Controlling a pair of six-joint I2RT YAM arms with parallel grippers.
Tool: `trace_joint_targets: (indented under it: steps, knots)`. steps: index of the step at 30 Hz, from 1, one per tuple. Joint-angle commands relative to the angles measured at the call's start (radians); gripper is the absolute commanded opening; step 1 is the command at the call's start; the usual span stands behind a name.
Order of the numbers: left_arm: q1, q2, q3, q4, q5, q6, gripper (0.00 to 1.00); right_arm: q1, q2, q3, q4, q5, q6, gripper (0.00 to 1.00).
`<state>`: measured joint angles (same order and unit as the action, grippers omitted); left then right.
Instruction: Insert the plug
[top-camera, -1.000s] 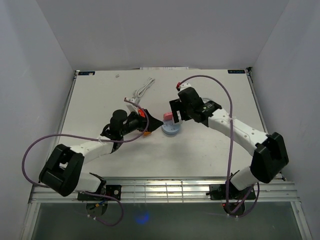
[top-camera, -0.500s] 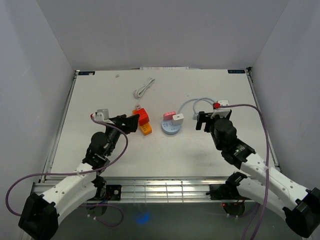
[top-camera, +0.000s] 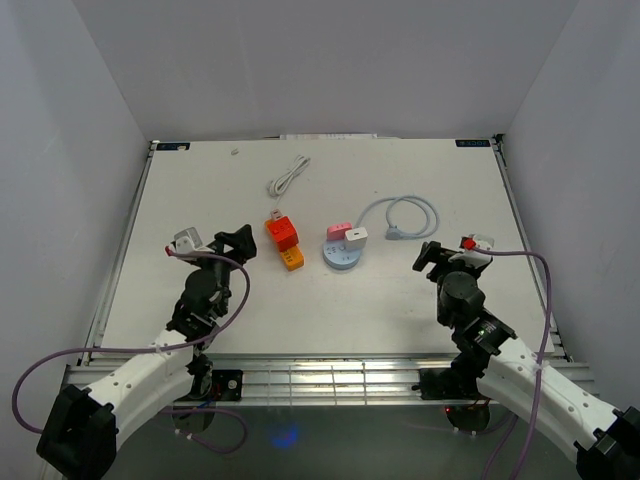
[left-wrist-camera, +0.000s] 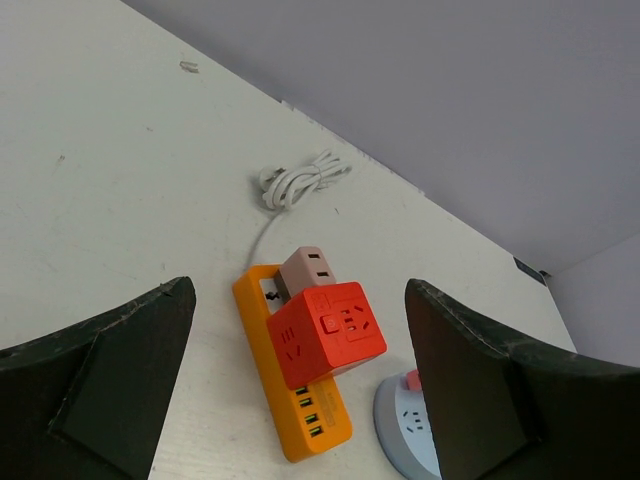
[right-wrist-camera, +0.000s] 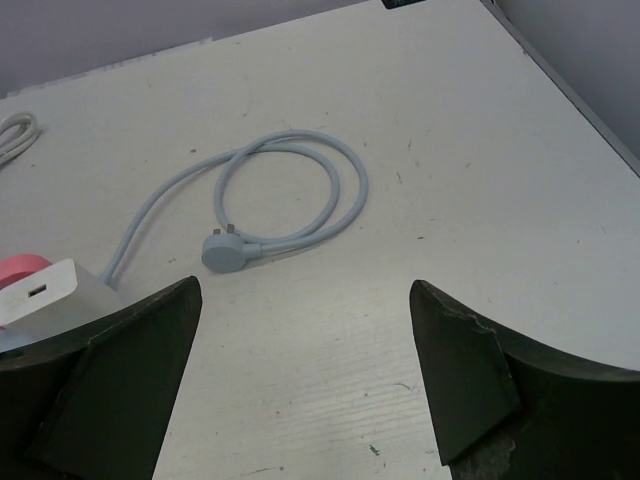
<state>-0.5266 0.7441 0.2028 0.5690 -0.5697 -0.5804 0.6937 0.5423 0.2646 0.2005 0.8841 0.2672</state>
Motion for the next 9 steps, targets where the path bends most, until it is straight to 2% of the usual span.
trace_joint_targets:
  steps: [1,9]
  knots:
    - [-0.007,0.0,0.009,0.014,-0.018,0.002,0.96,0.0,-0.004,-0.019,0.043,0.053,0.063,0.89]
    - [-0.007,-0.003,0.012,0.014,0.001,0.014,0.96,-0.002,0.004,-0.007,0.037,0.021,0.058,0.89]
